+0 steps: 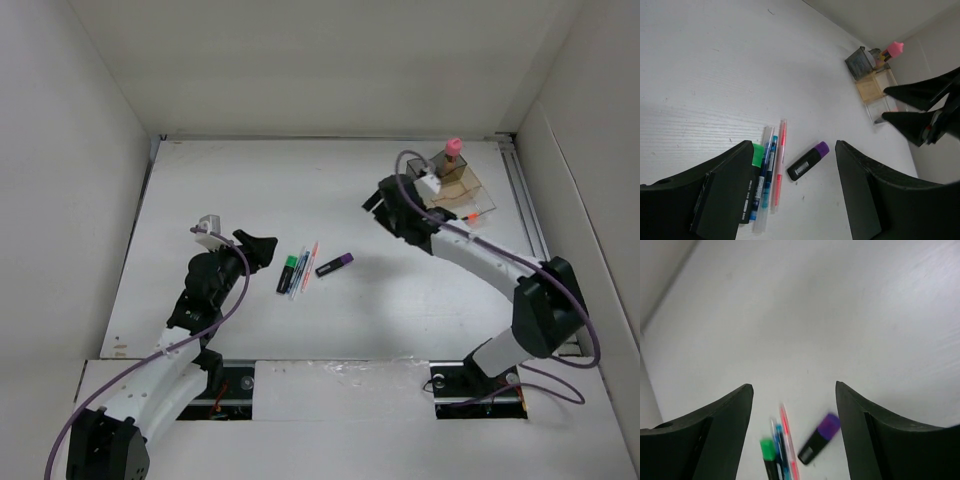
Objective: Sort the stationery into containers
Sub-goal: Move the pen to the center of the board, then pick up the pen from the center of the board.
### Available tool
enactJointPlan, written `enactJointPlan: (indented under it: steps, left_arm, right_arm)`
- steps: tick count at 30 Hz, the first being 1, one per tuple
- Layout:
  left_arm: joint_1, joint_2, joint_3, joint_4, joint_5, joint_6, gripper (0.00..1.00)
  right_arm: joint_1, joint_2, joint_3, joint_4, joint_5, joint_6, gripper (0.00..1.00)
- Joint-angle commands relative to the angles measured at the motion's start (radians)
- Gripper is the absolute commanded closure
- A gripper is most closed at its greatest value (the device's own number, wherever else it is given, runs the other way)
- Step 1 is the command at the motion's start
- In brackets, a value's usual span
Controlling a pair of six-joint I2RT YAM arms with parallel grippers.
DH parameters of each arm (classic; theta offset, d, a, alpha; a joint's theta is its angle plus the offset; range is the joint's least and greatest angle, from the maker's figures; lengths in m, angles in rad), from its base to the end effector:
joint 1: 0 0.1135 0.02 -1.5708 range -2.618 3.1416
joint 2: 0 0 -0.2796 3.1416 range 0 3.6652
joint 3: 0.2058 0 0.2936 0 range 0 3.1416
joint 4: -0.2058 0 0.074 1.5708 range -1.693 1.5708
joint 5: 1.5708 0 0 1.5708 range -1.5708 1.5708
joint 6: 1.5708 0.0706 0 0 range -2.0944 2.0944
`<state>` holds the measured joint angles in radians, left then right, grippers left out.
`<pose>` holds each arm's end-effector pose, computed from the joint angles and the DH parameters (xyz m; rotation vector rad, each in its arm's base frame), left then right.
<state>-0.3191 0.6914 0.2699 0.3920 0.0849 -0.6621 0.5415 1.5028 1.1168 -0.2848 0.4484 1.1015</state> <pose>0.2219 -0.0796 0.2247 -0.2161 1.6494 -0.8226 0.3565 0.1787 0.2543 0.8352 2.0334 0.4334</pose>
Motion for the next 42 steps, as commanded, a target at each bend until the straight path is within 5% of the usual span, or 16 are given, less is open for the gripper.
enactJointPlan:
  steps: [1, 6, 19, 27, 32, 34, 36, 39, 42]
  left_arm:
    - [-0.003, -0.006, 0.025, 0.039, -0.008, 0.001, 0.36]
    - [-0.003, 0.028, 0.028, 0.028, -0.008, 0.001, 0.36]
    - [-0.003, -0.001, 0.029, 0.015, -0.030, 0.001, 0.36]
    - [-0.003, -0.010, 0.029, -0.007, -0.030, 0.010, 0.36]
    - [-0.003, -0.021, 0.029, -0.005, -0.030, 0.010, 0.36]
    - [-0.003, -0.021, 0.040, -0.018, -0.030, 0.010, 0.36]
    - [-0.003, -0.032, 0.029, 0.011, -0.030, 0.001, 0.36]
    - [-0.003, -0.041, 0.018, 0.012, -0.030, 0.001, 0.36]
    - [-0.003, -0.032, 0.018, 0.014, -0.030, 0.001, 0.36]
  right_arm:
    - [0.115, 0.074, -0.015, -0.051, -0.037, -0.005, 0.28]
    - [0.287, 0.227, 0.020, -0.086, -0.066, 0.038, 0.24]
    - [0.305, 0.347, 0.078, -0.145, 0.021, 0.089, 0.32]
    - [0.296, 0.399, 0.115, -0.235, 0.085, 0.089, 0.49]
    - [0.285, 0.399, 0.111, -0.269, 0.150, 0.098, 0.76]
    - [0.276, 0.390, 0.110, -0.292, 0.161, 0.098, 0.79]
    - [0.265, 0.361, 0.101, -0.292, 0.173, 0.107, 0.79]
    - [0.265, 0.303, 0.046, -0.231, 0.139, 0.097, 0.58]
    - [0.255, 0.303, 0.046, -0.217, 0.128, 0.083, 0.55]
